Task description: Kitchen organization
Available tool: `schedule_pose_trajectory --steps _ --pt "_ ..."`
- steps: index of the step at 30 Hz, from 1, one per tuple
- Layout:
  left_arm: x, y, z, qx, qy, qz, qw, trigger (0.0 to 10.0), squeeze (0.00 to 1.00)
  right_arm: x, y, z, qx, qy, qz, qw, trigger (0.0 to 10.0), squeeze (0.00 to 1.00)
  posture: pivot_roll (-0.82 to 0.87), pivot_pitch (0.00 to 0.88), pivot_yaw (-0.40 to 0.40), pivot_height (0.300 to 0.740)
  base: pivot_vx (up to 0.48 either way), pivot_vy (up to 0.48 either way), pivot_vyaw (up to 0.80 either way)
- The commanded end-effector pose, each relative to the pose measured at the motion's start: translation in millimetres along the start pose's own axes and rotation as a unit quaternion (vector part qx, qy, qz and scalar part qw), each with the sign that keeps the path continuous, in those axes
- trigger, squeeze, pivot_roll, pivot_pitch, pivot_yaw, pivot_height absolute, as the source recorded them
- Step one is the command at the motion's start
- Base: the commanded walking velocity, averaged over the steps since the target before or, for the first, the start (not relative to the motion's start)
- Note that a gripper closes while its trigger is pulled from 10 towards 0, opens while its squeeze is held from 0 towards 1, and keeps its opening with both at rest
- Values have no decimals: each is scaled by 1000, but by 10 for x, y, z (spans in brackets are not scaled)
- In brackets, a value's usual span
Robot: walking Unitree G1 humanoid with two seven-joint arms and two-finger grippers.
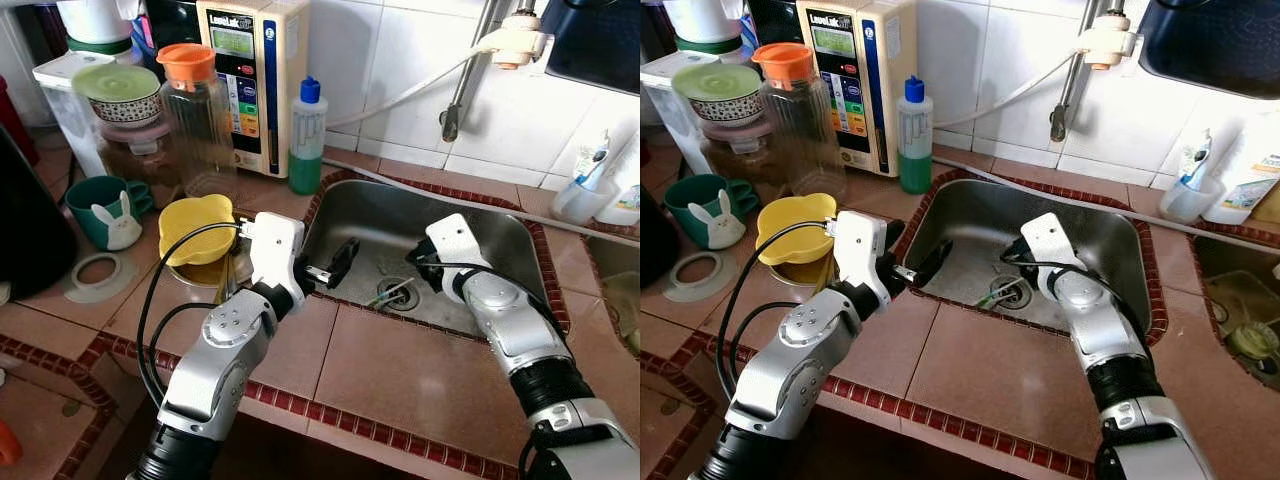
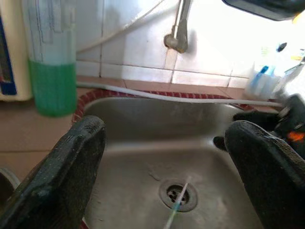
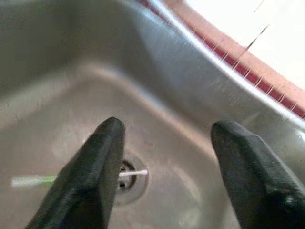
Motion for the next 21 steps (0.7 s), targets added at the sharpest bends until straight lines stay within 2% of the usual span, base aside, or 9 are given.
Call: schedule_pose_trajectory --steps 1,5,6,7,9,10,16,18,21 --pt "-68 17 89 18 47 23 998 10000 0 -10 -77 280 68 46 8 997 10000 1000 109 4 -17 740 0 0 0" --pt "-157 16 103 20 40 51 998 10000 0 -29 -176 436 106 70 11 992 10000 1000 106 4 -18 740 0 0 0" --pt "-210 14 124 24 42 66 997 10000 0 -53 -260 515 125 76 15 989 10000 1000 103 3 -15 740 0 0 0" --pt "-256 8 179 37 62 81 994 10000 0 -85 -356 584 145 85 18 986 10000 1000 102 2 -14 740 0 0 0" --pt "-274 8 205 44 66 86 993 10000 0 -105 -397 612 152 89 21 984 10000 1000 100 2 -13 740 0 0 0" --pt "-275 11 204 44 65 87 993 10000 0 -131 -485 648 166 95 19 981 10000 1000 99 2 -11 740 0 0 0" --pt "-273 6 171 44 61 95 993 10000 0 -203 -714 640 178 101 11 979 10000 1000 91 0 2 740 0 0 0" --pt "-247 9 171 46 62 90 993 10000 0 -202 -739 617 174 101 7 980 10000 1000 91 0 3 740 0 0 0" --pt "-219 30 178 48 59 87 993 10000 0 -176 -759 552 163 111 -4 980 10000 1000 89 0 12 740 0 0 608"
Point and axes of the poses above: a point about 5 cm out from each wrist's last joint towards the gripper, its own y axis pointing out of the wrist towards the gripper, its own z axis along the axis of the wrist's last joint, x = y × z, the point moved 4 cm from there along y, pointing out of the wrist towards the gripper, and after that the axes turned 2 degrees about y, right-handed, at the moved point
